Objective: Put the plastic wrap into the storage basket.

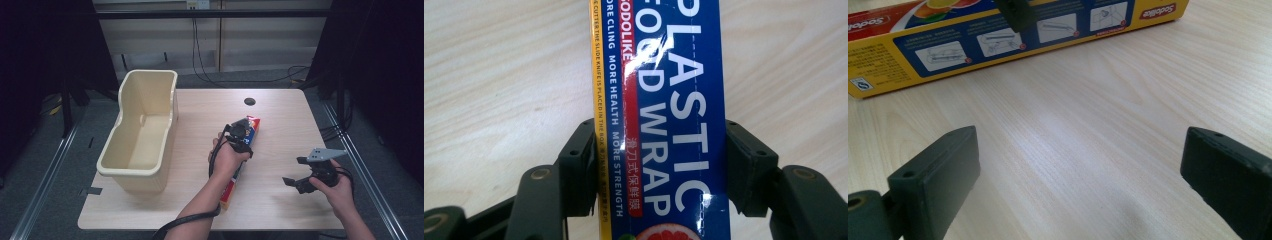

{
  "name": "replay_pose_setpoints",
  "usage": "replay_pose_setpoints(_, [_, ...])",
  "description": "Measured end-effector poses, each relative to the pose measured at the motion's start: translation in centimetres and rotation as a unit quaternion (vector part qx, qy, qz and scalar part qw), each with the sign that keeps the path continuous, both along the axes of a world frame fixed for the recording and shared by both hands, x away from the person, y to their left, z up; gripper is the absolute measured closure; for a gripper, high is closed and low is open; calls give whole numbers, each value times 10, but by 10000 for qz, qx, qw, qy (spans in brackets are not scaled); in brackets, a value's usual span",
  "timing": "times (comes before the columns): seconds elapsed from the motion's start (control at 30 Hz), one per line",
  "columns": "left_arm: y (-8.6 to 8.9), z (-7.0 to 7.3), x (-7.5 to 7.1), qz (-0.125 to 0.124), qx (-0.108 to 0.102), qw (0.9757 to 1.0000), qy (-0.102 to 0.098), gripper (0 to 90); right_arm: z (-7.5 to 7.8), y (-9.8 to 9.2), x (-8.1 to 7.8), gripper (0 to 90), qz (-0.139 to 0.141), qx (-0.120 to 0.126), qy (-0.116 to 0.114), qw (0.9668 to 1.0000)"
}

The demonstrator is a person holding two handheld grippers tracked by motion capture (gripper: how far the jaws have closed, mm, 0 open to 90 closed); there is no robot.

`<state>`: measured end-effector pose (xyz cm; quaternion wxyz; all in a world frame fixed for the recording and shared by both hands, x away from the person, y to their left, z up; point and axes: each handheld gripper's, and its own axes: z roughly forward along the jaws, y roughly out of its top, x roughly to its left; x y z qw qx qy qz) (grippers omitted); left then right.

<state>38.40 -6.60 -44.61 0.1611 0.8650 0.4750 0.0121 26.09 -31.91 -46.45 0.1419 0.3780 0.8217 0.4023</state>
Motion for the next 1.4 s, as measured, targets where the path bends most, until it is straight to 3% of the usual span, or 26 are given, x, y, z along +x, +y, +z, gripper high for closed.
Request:
replay_pose_setpoints(0.37, [20, 15, 1, -113, 112, 9996, 248, 412, 0, 1, 0, 24, 25, 23, 1, 10000])
replay_pose_setpoints(0.5, [26, 23, 2, -125, 0, 9992, 367, 413, 1, 1, 0, 24, 17, 16, -21, 10000])
replay_pose_setpoints(0.73, [34, 42, 3, -181, 119, 9989, 427, 413, 1, 1, 0, 24, 28, 30, -19, 10000])
replay_pose_setpoints(0.97, [44, 64, 4, -160, -35, 9982, 574, 414, 1, 1, 0, 24, 31, 35, -22, 10000])
replay_pose_setpoints(1.2, [54, 87, 6, -145, 60, 9981, 600, 416, 1, 1, 0, 23, 32, 60, -38, 10000])
replay_pose_setpoints(1.4, [61, 102, 7, -24, -52, 9975, 702, 416, 1, 1, 0, 23, 34, 80, -19, 10000])
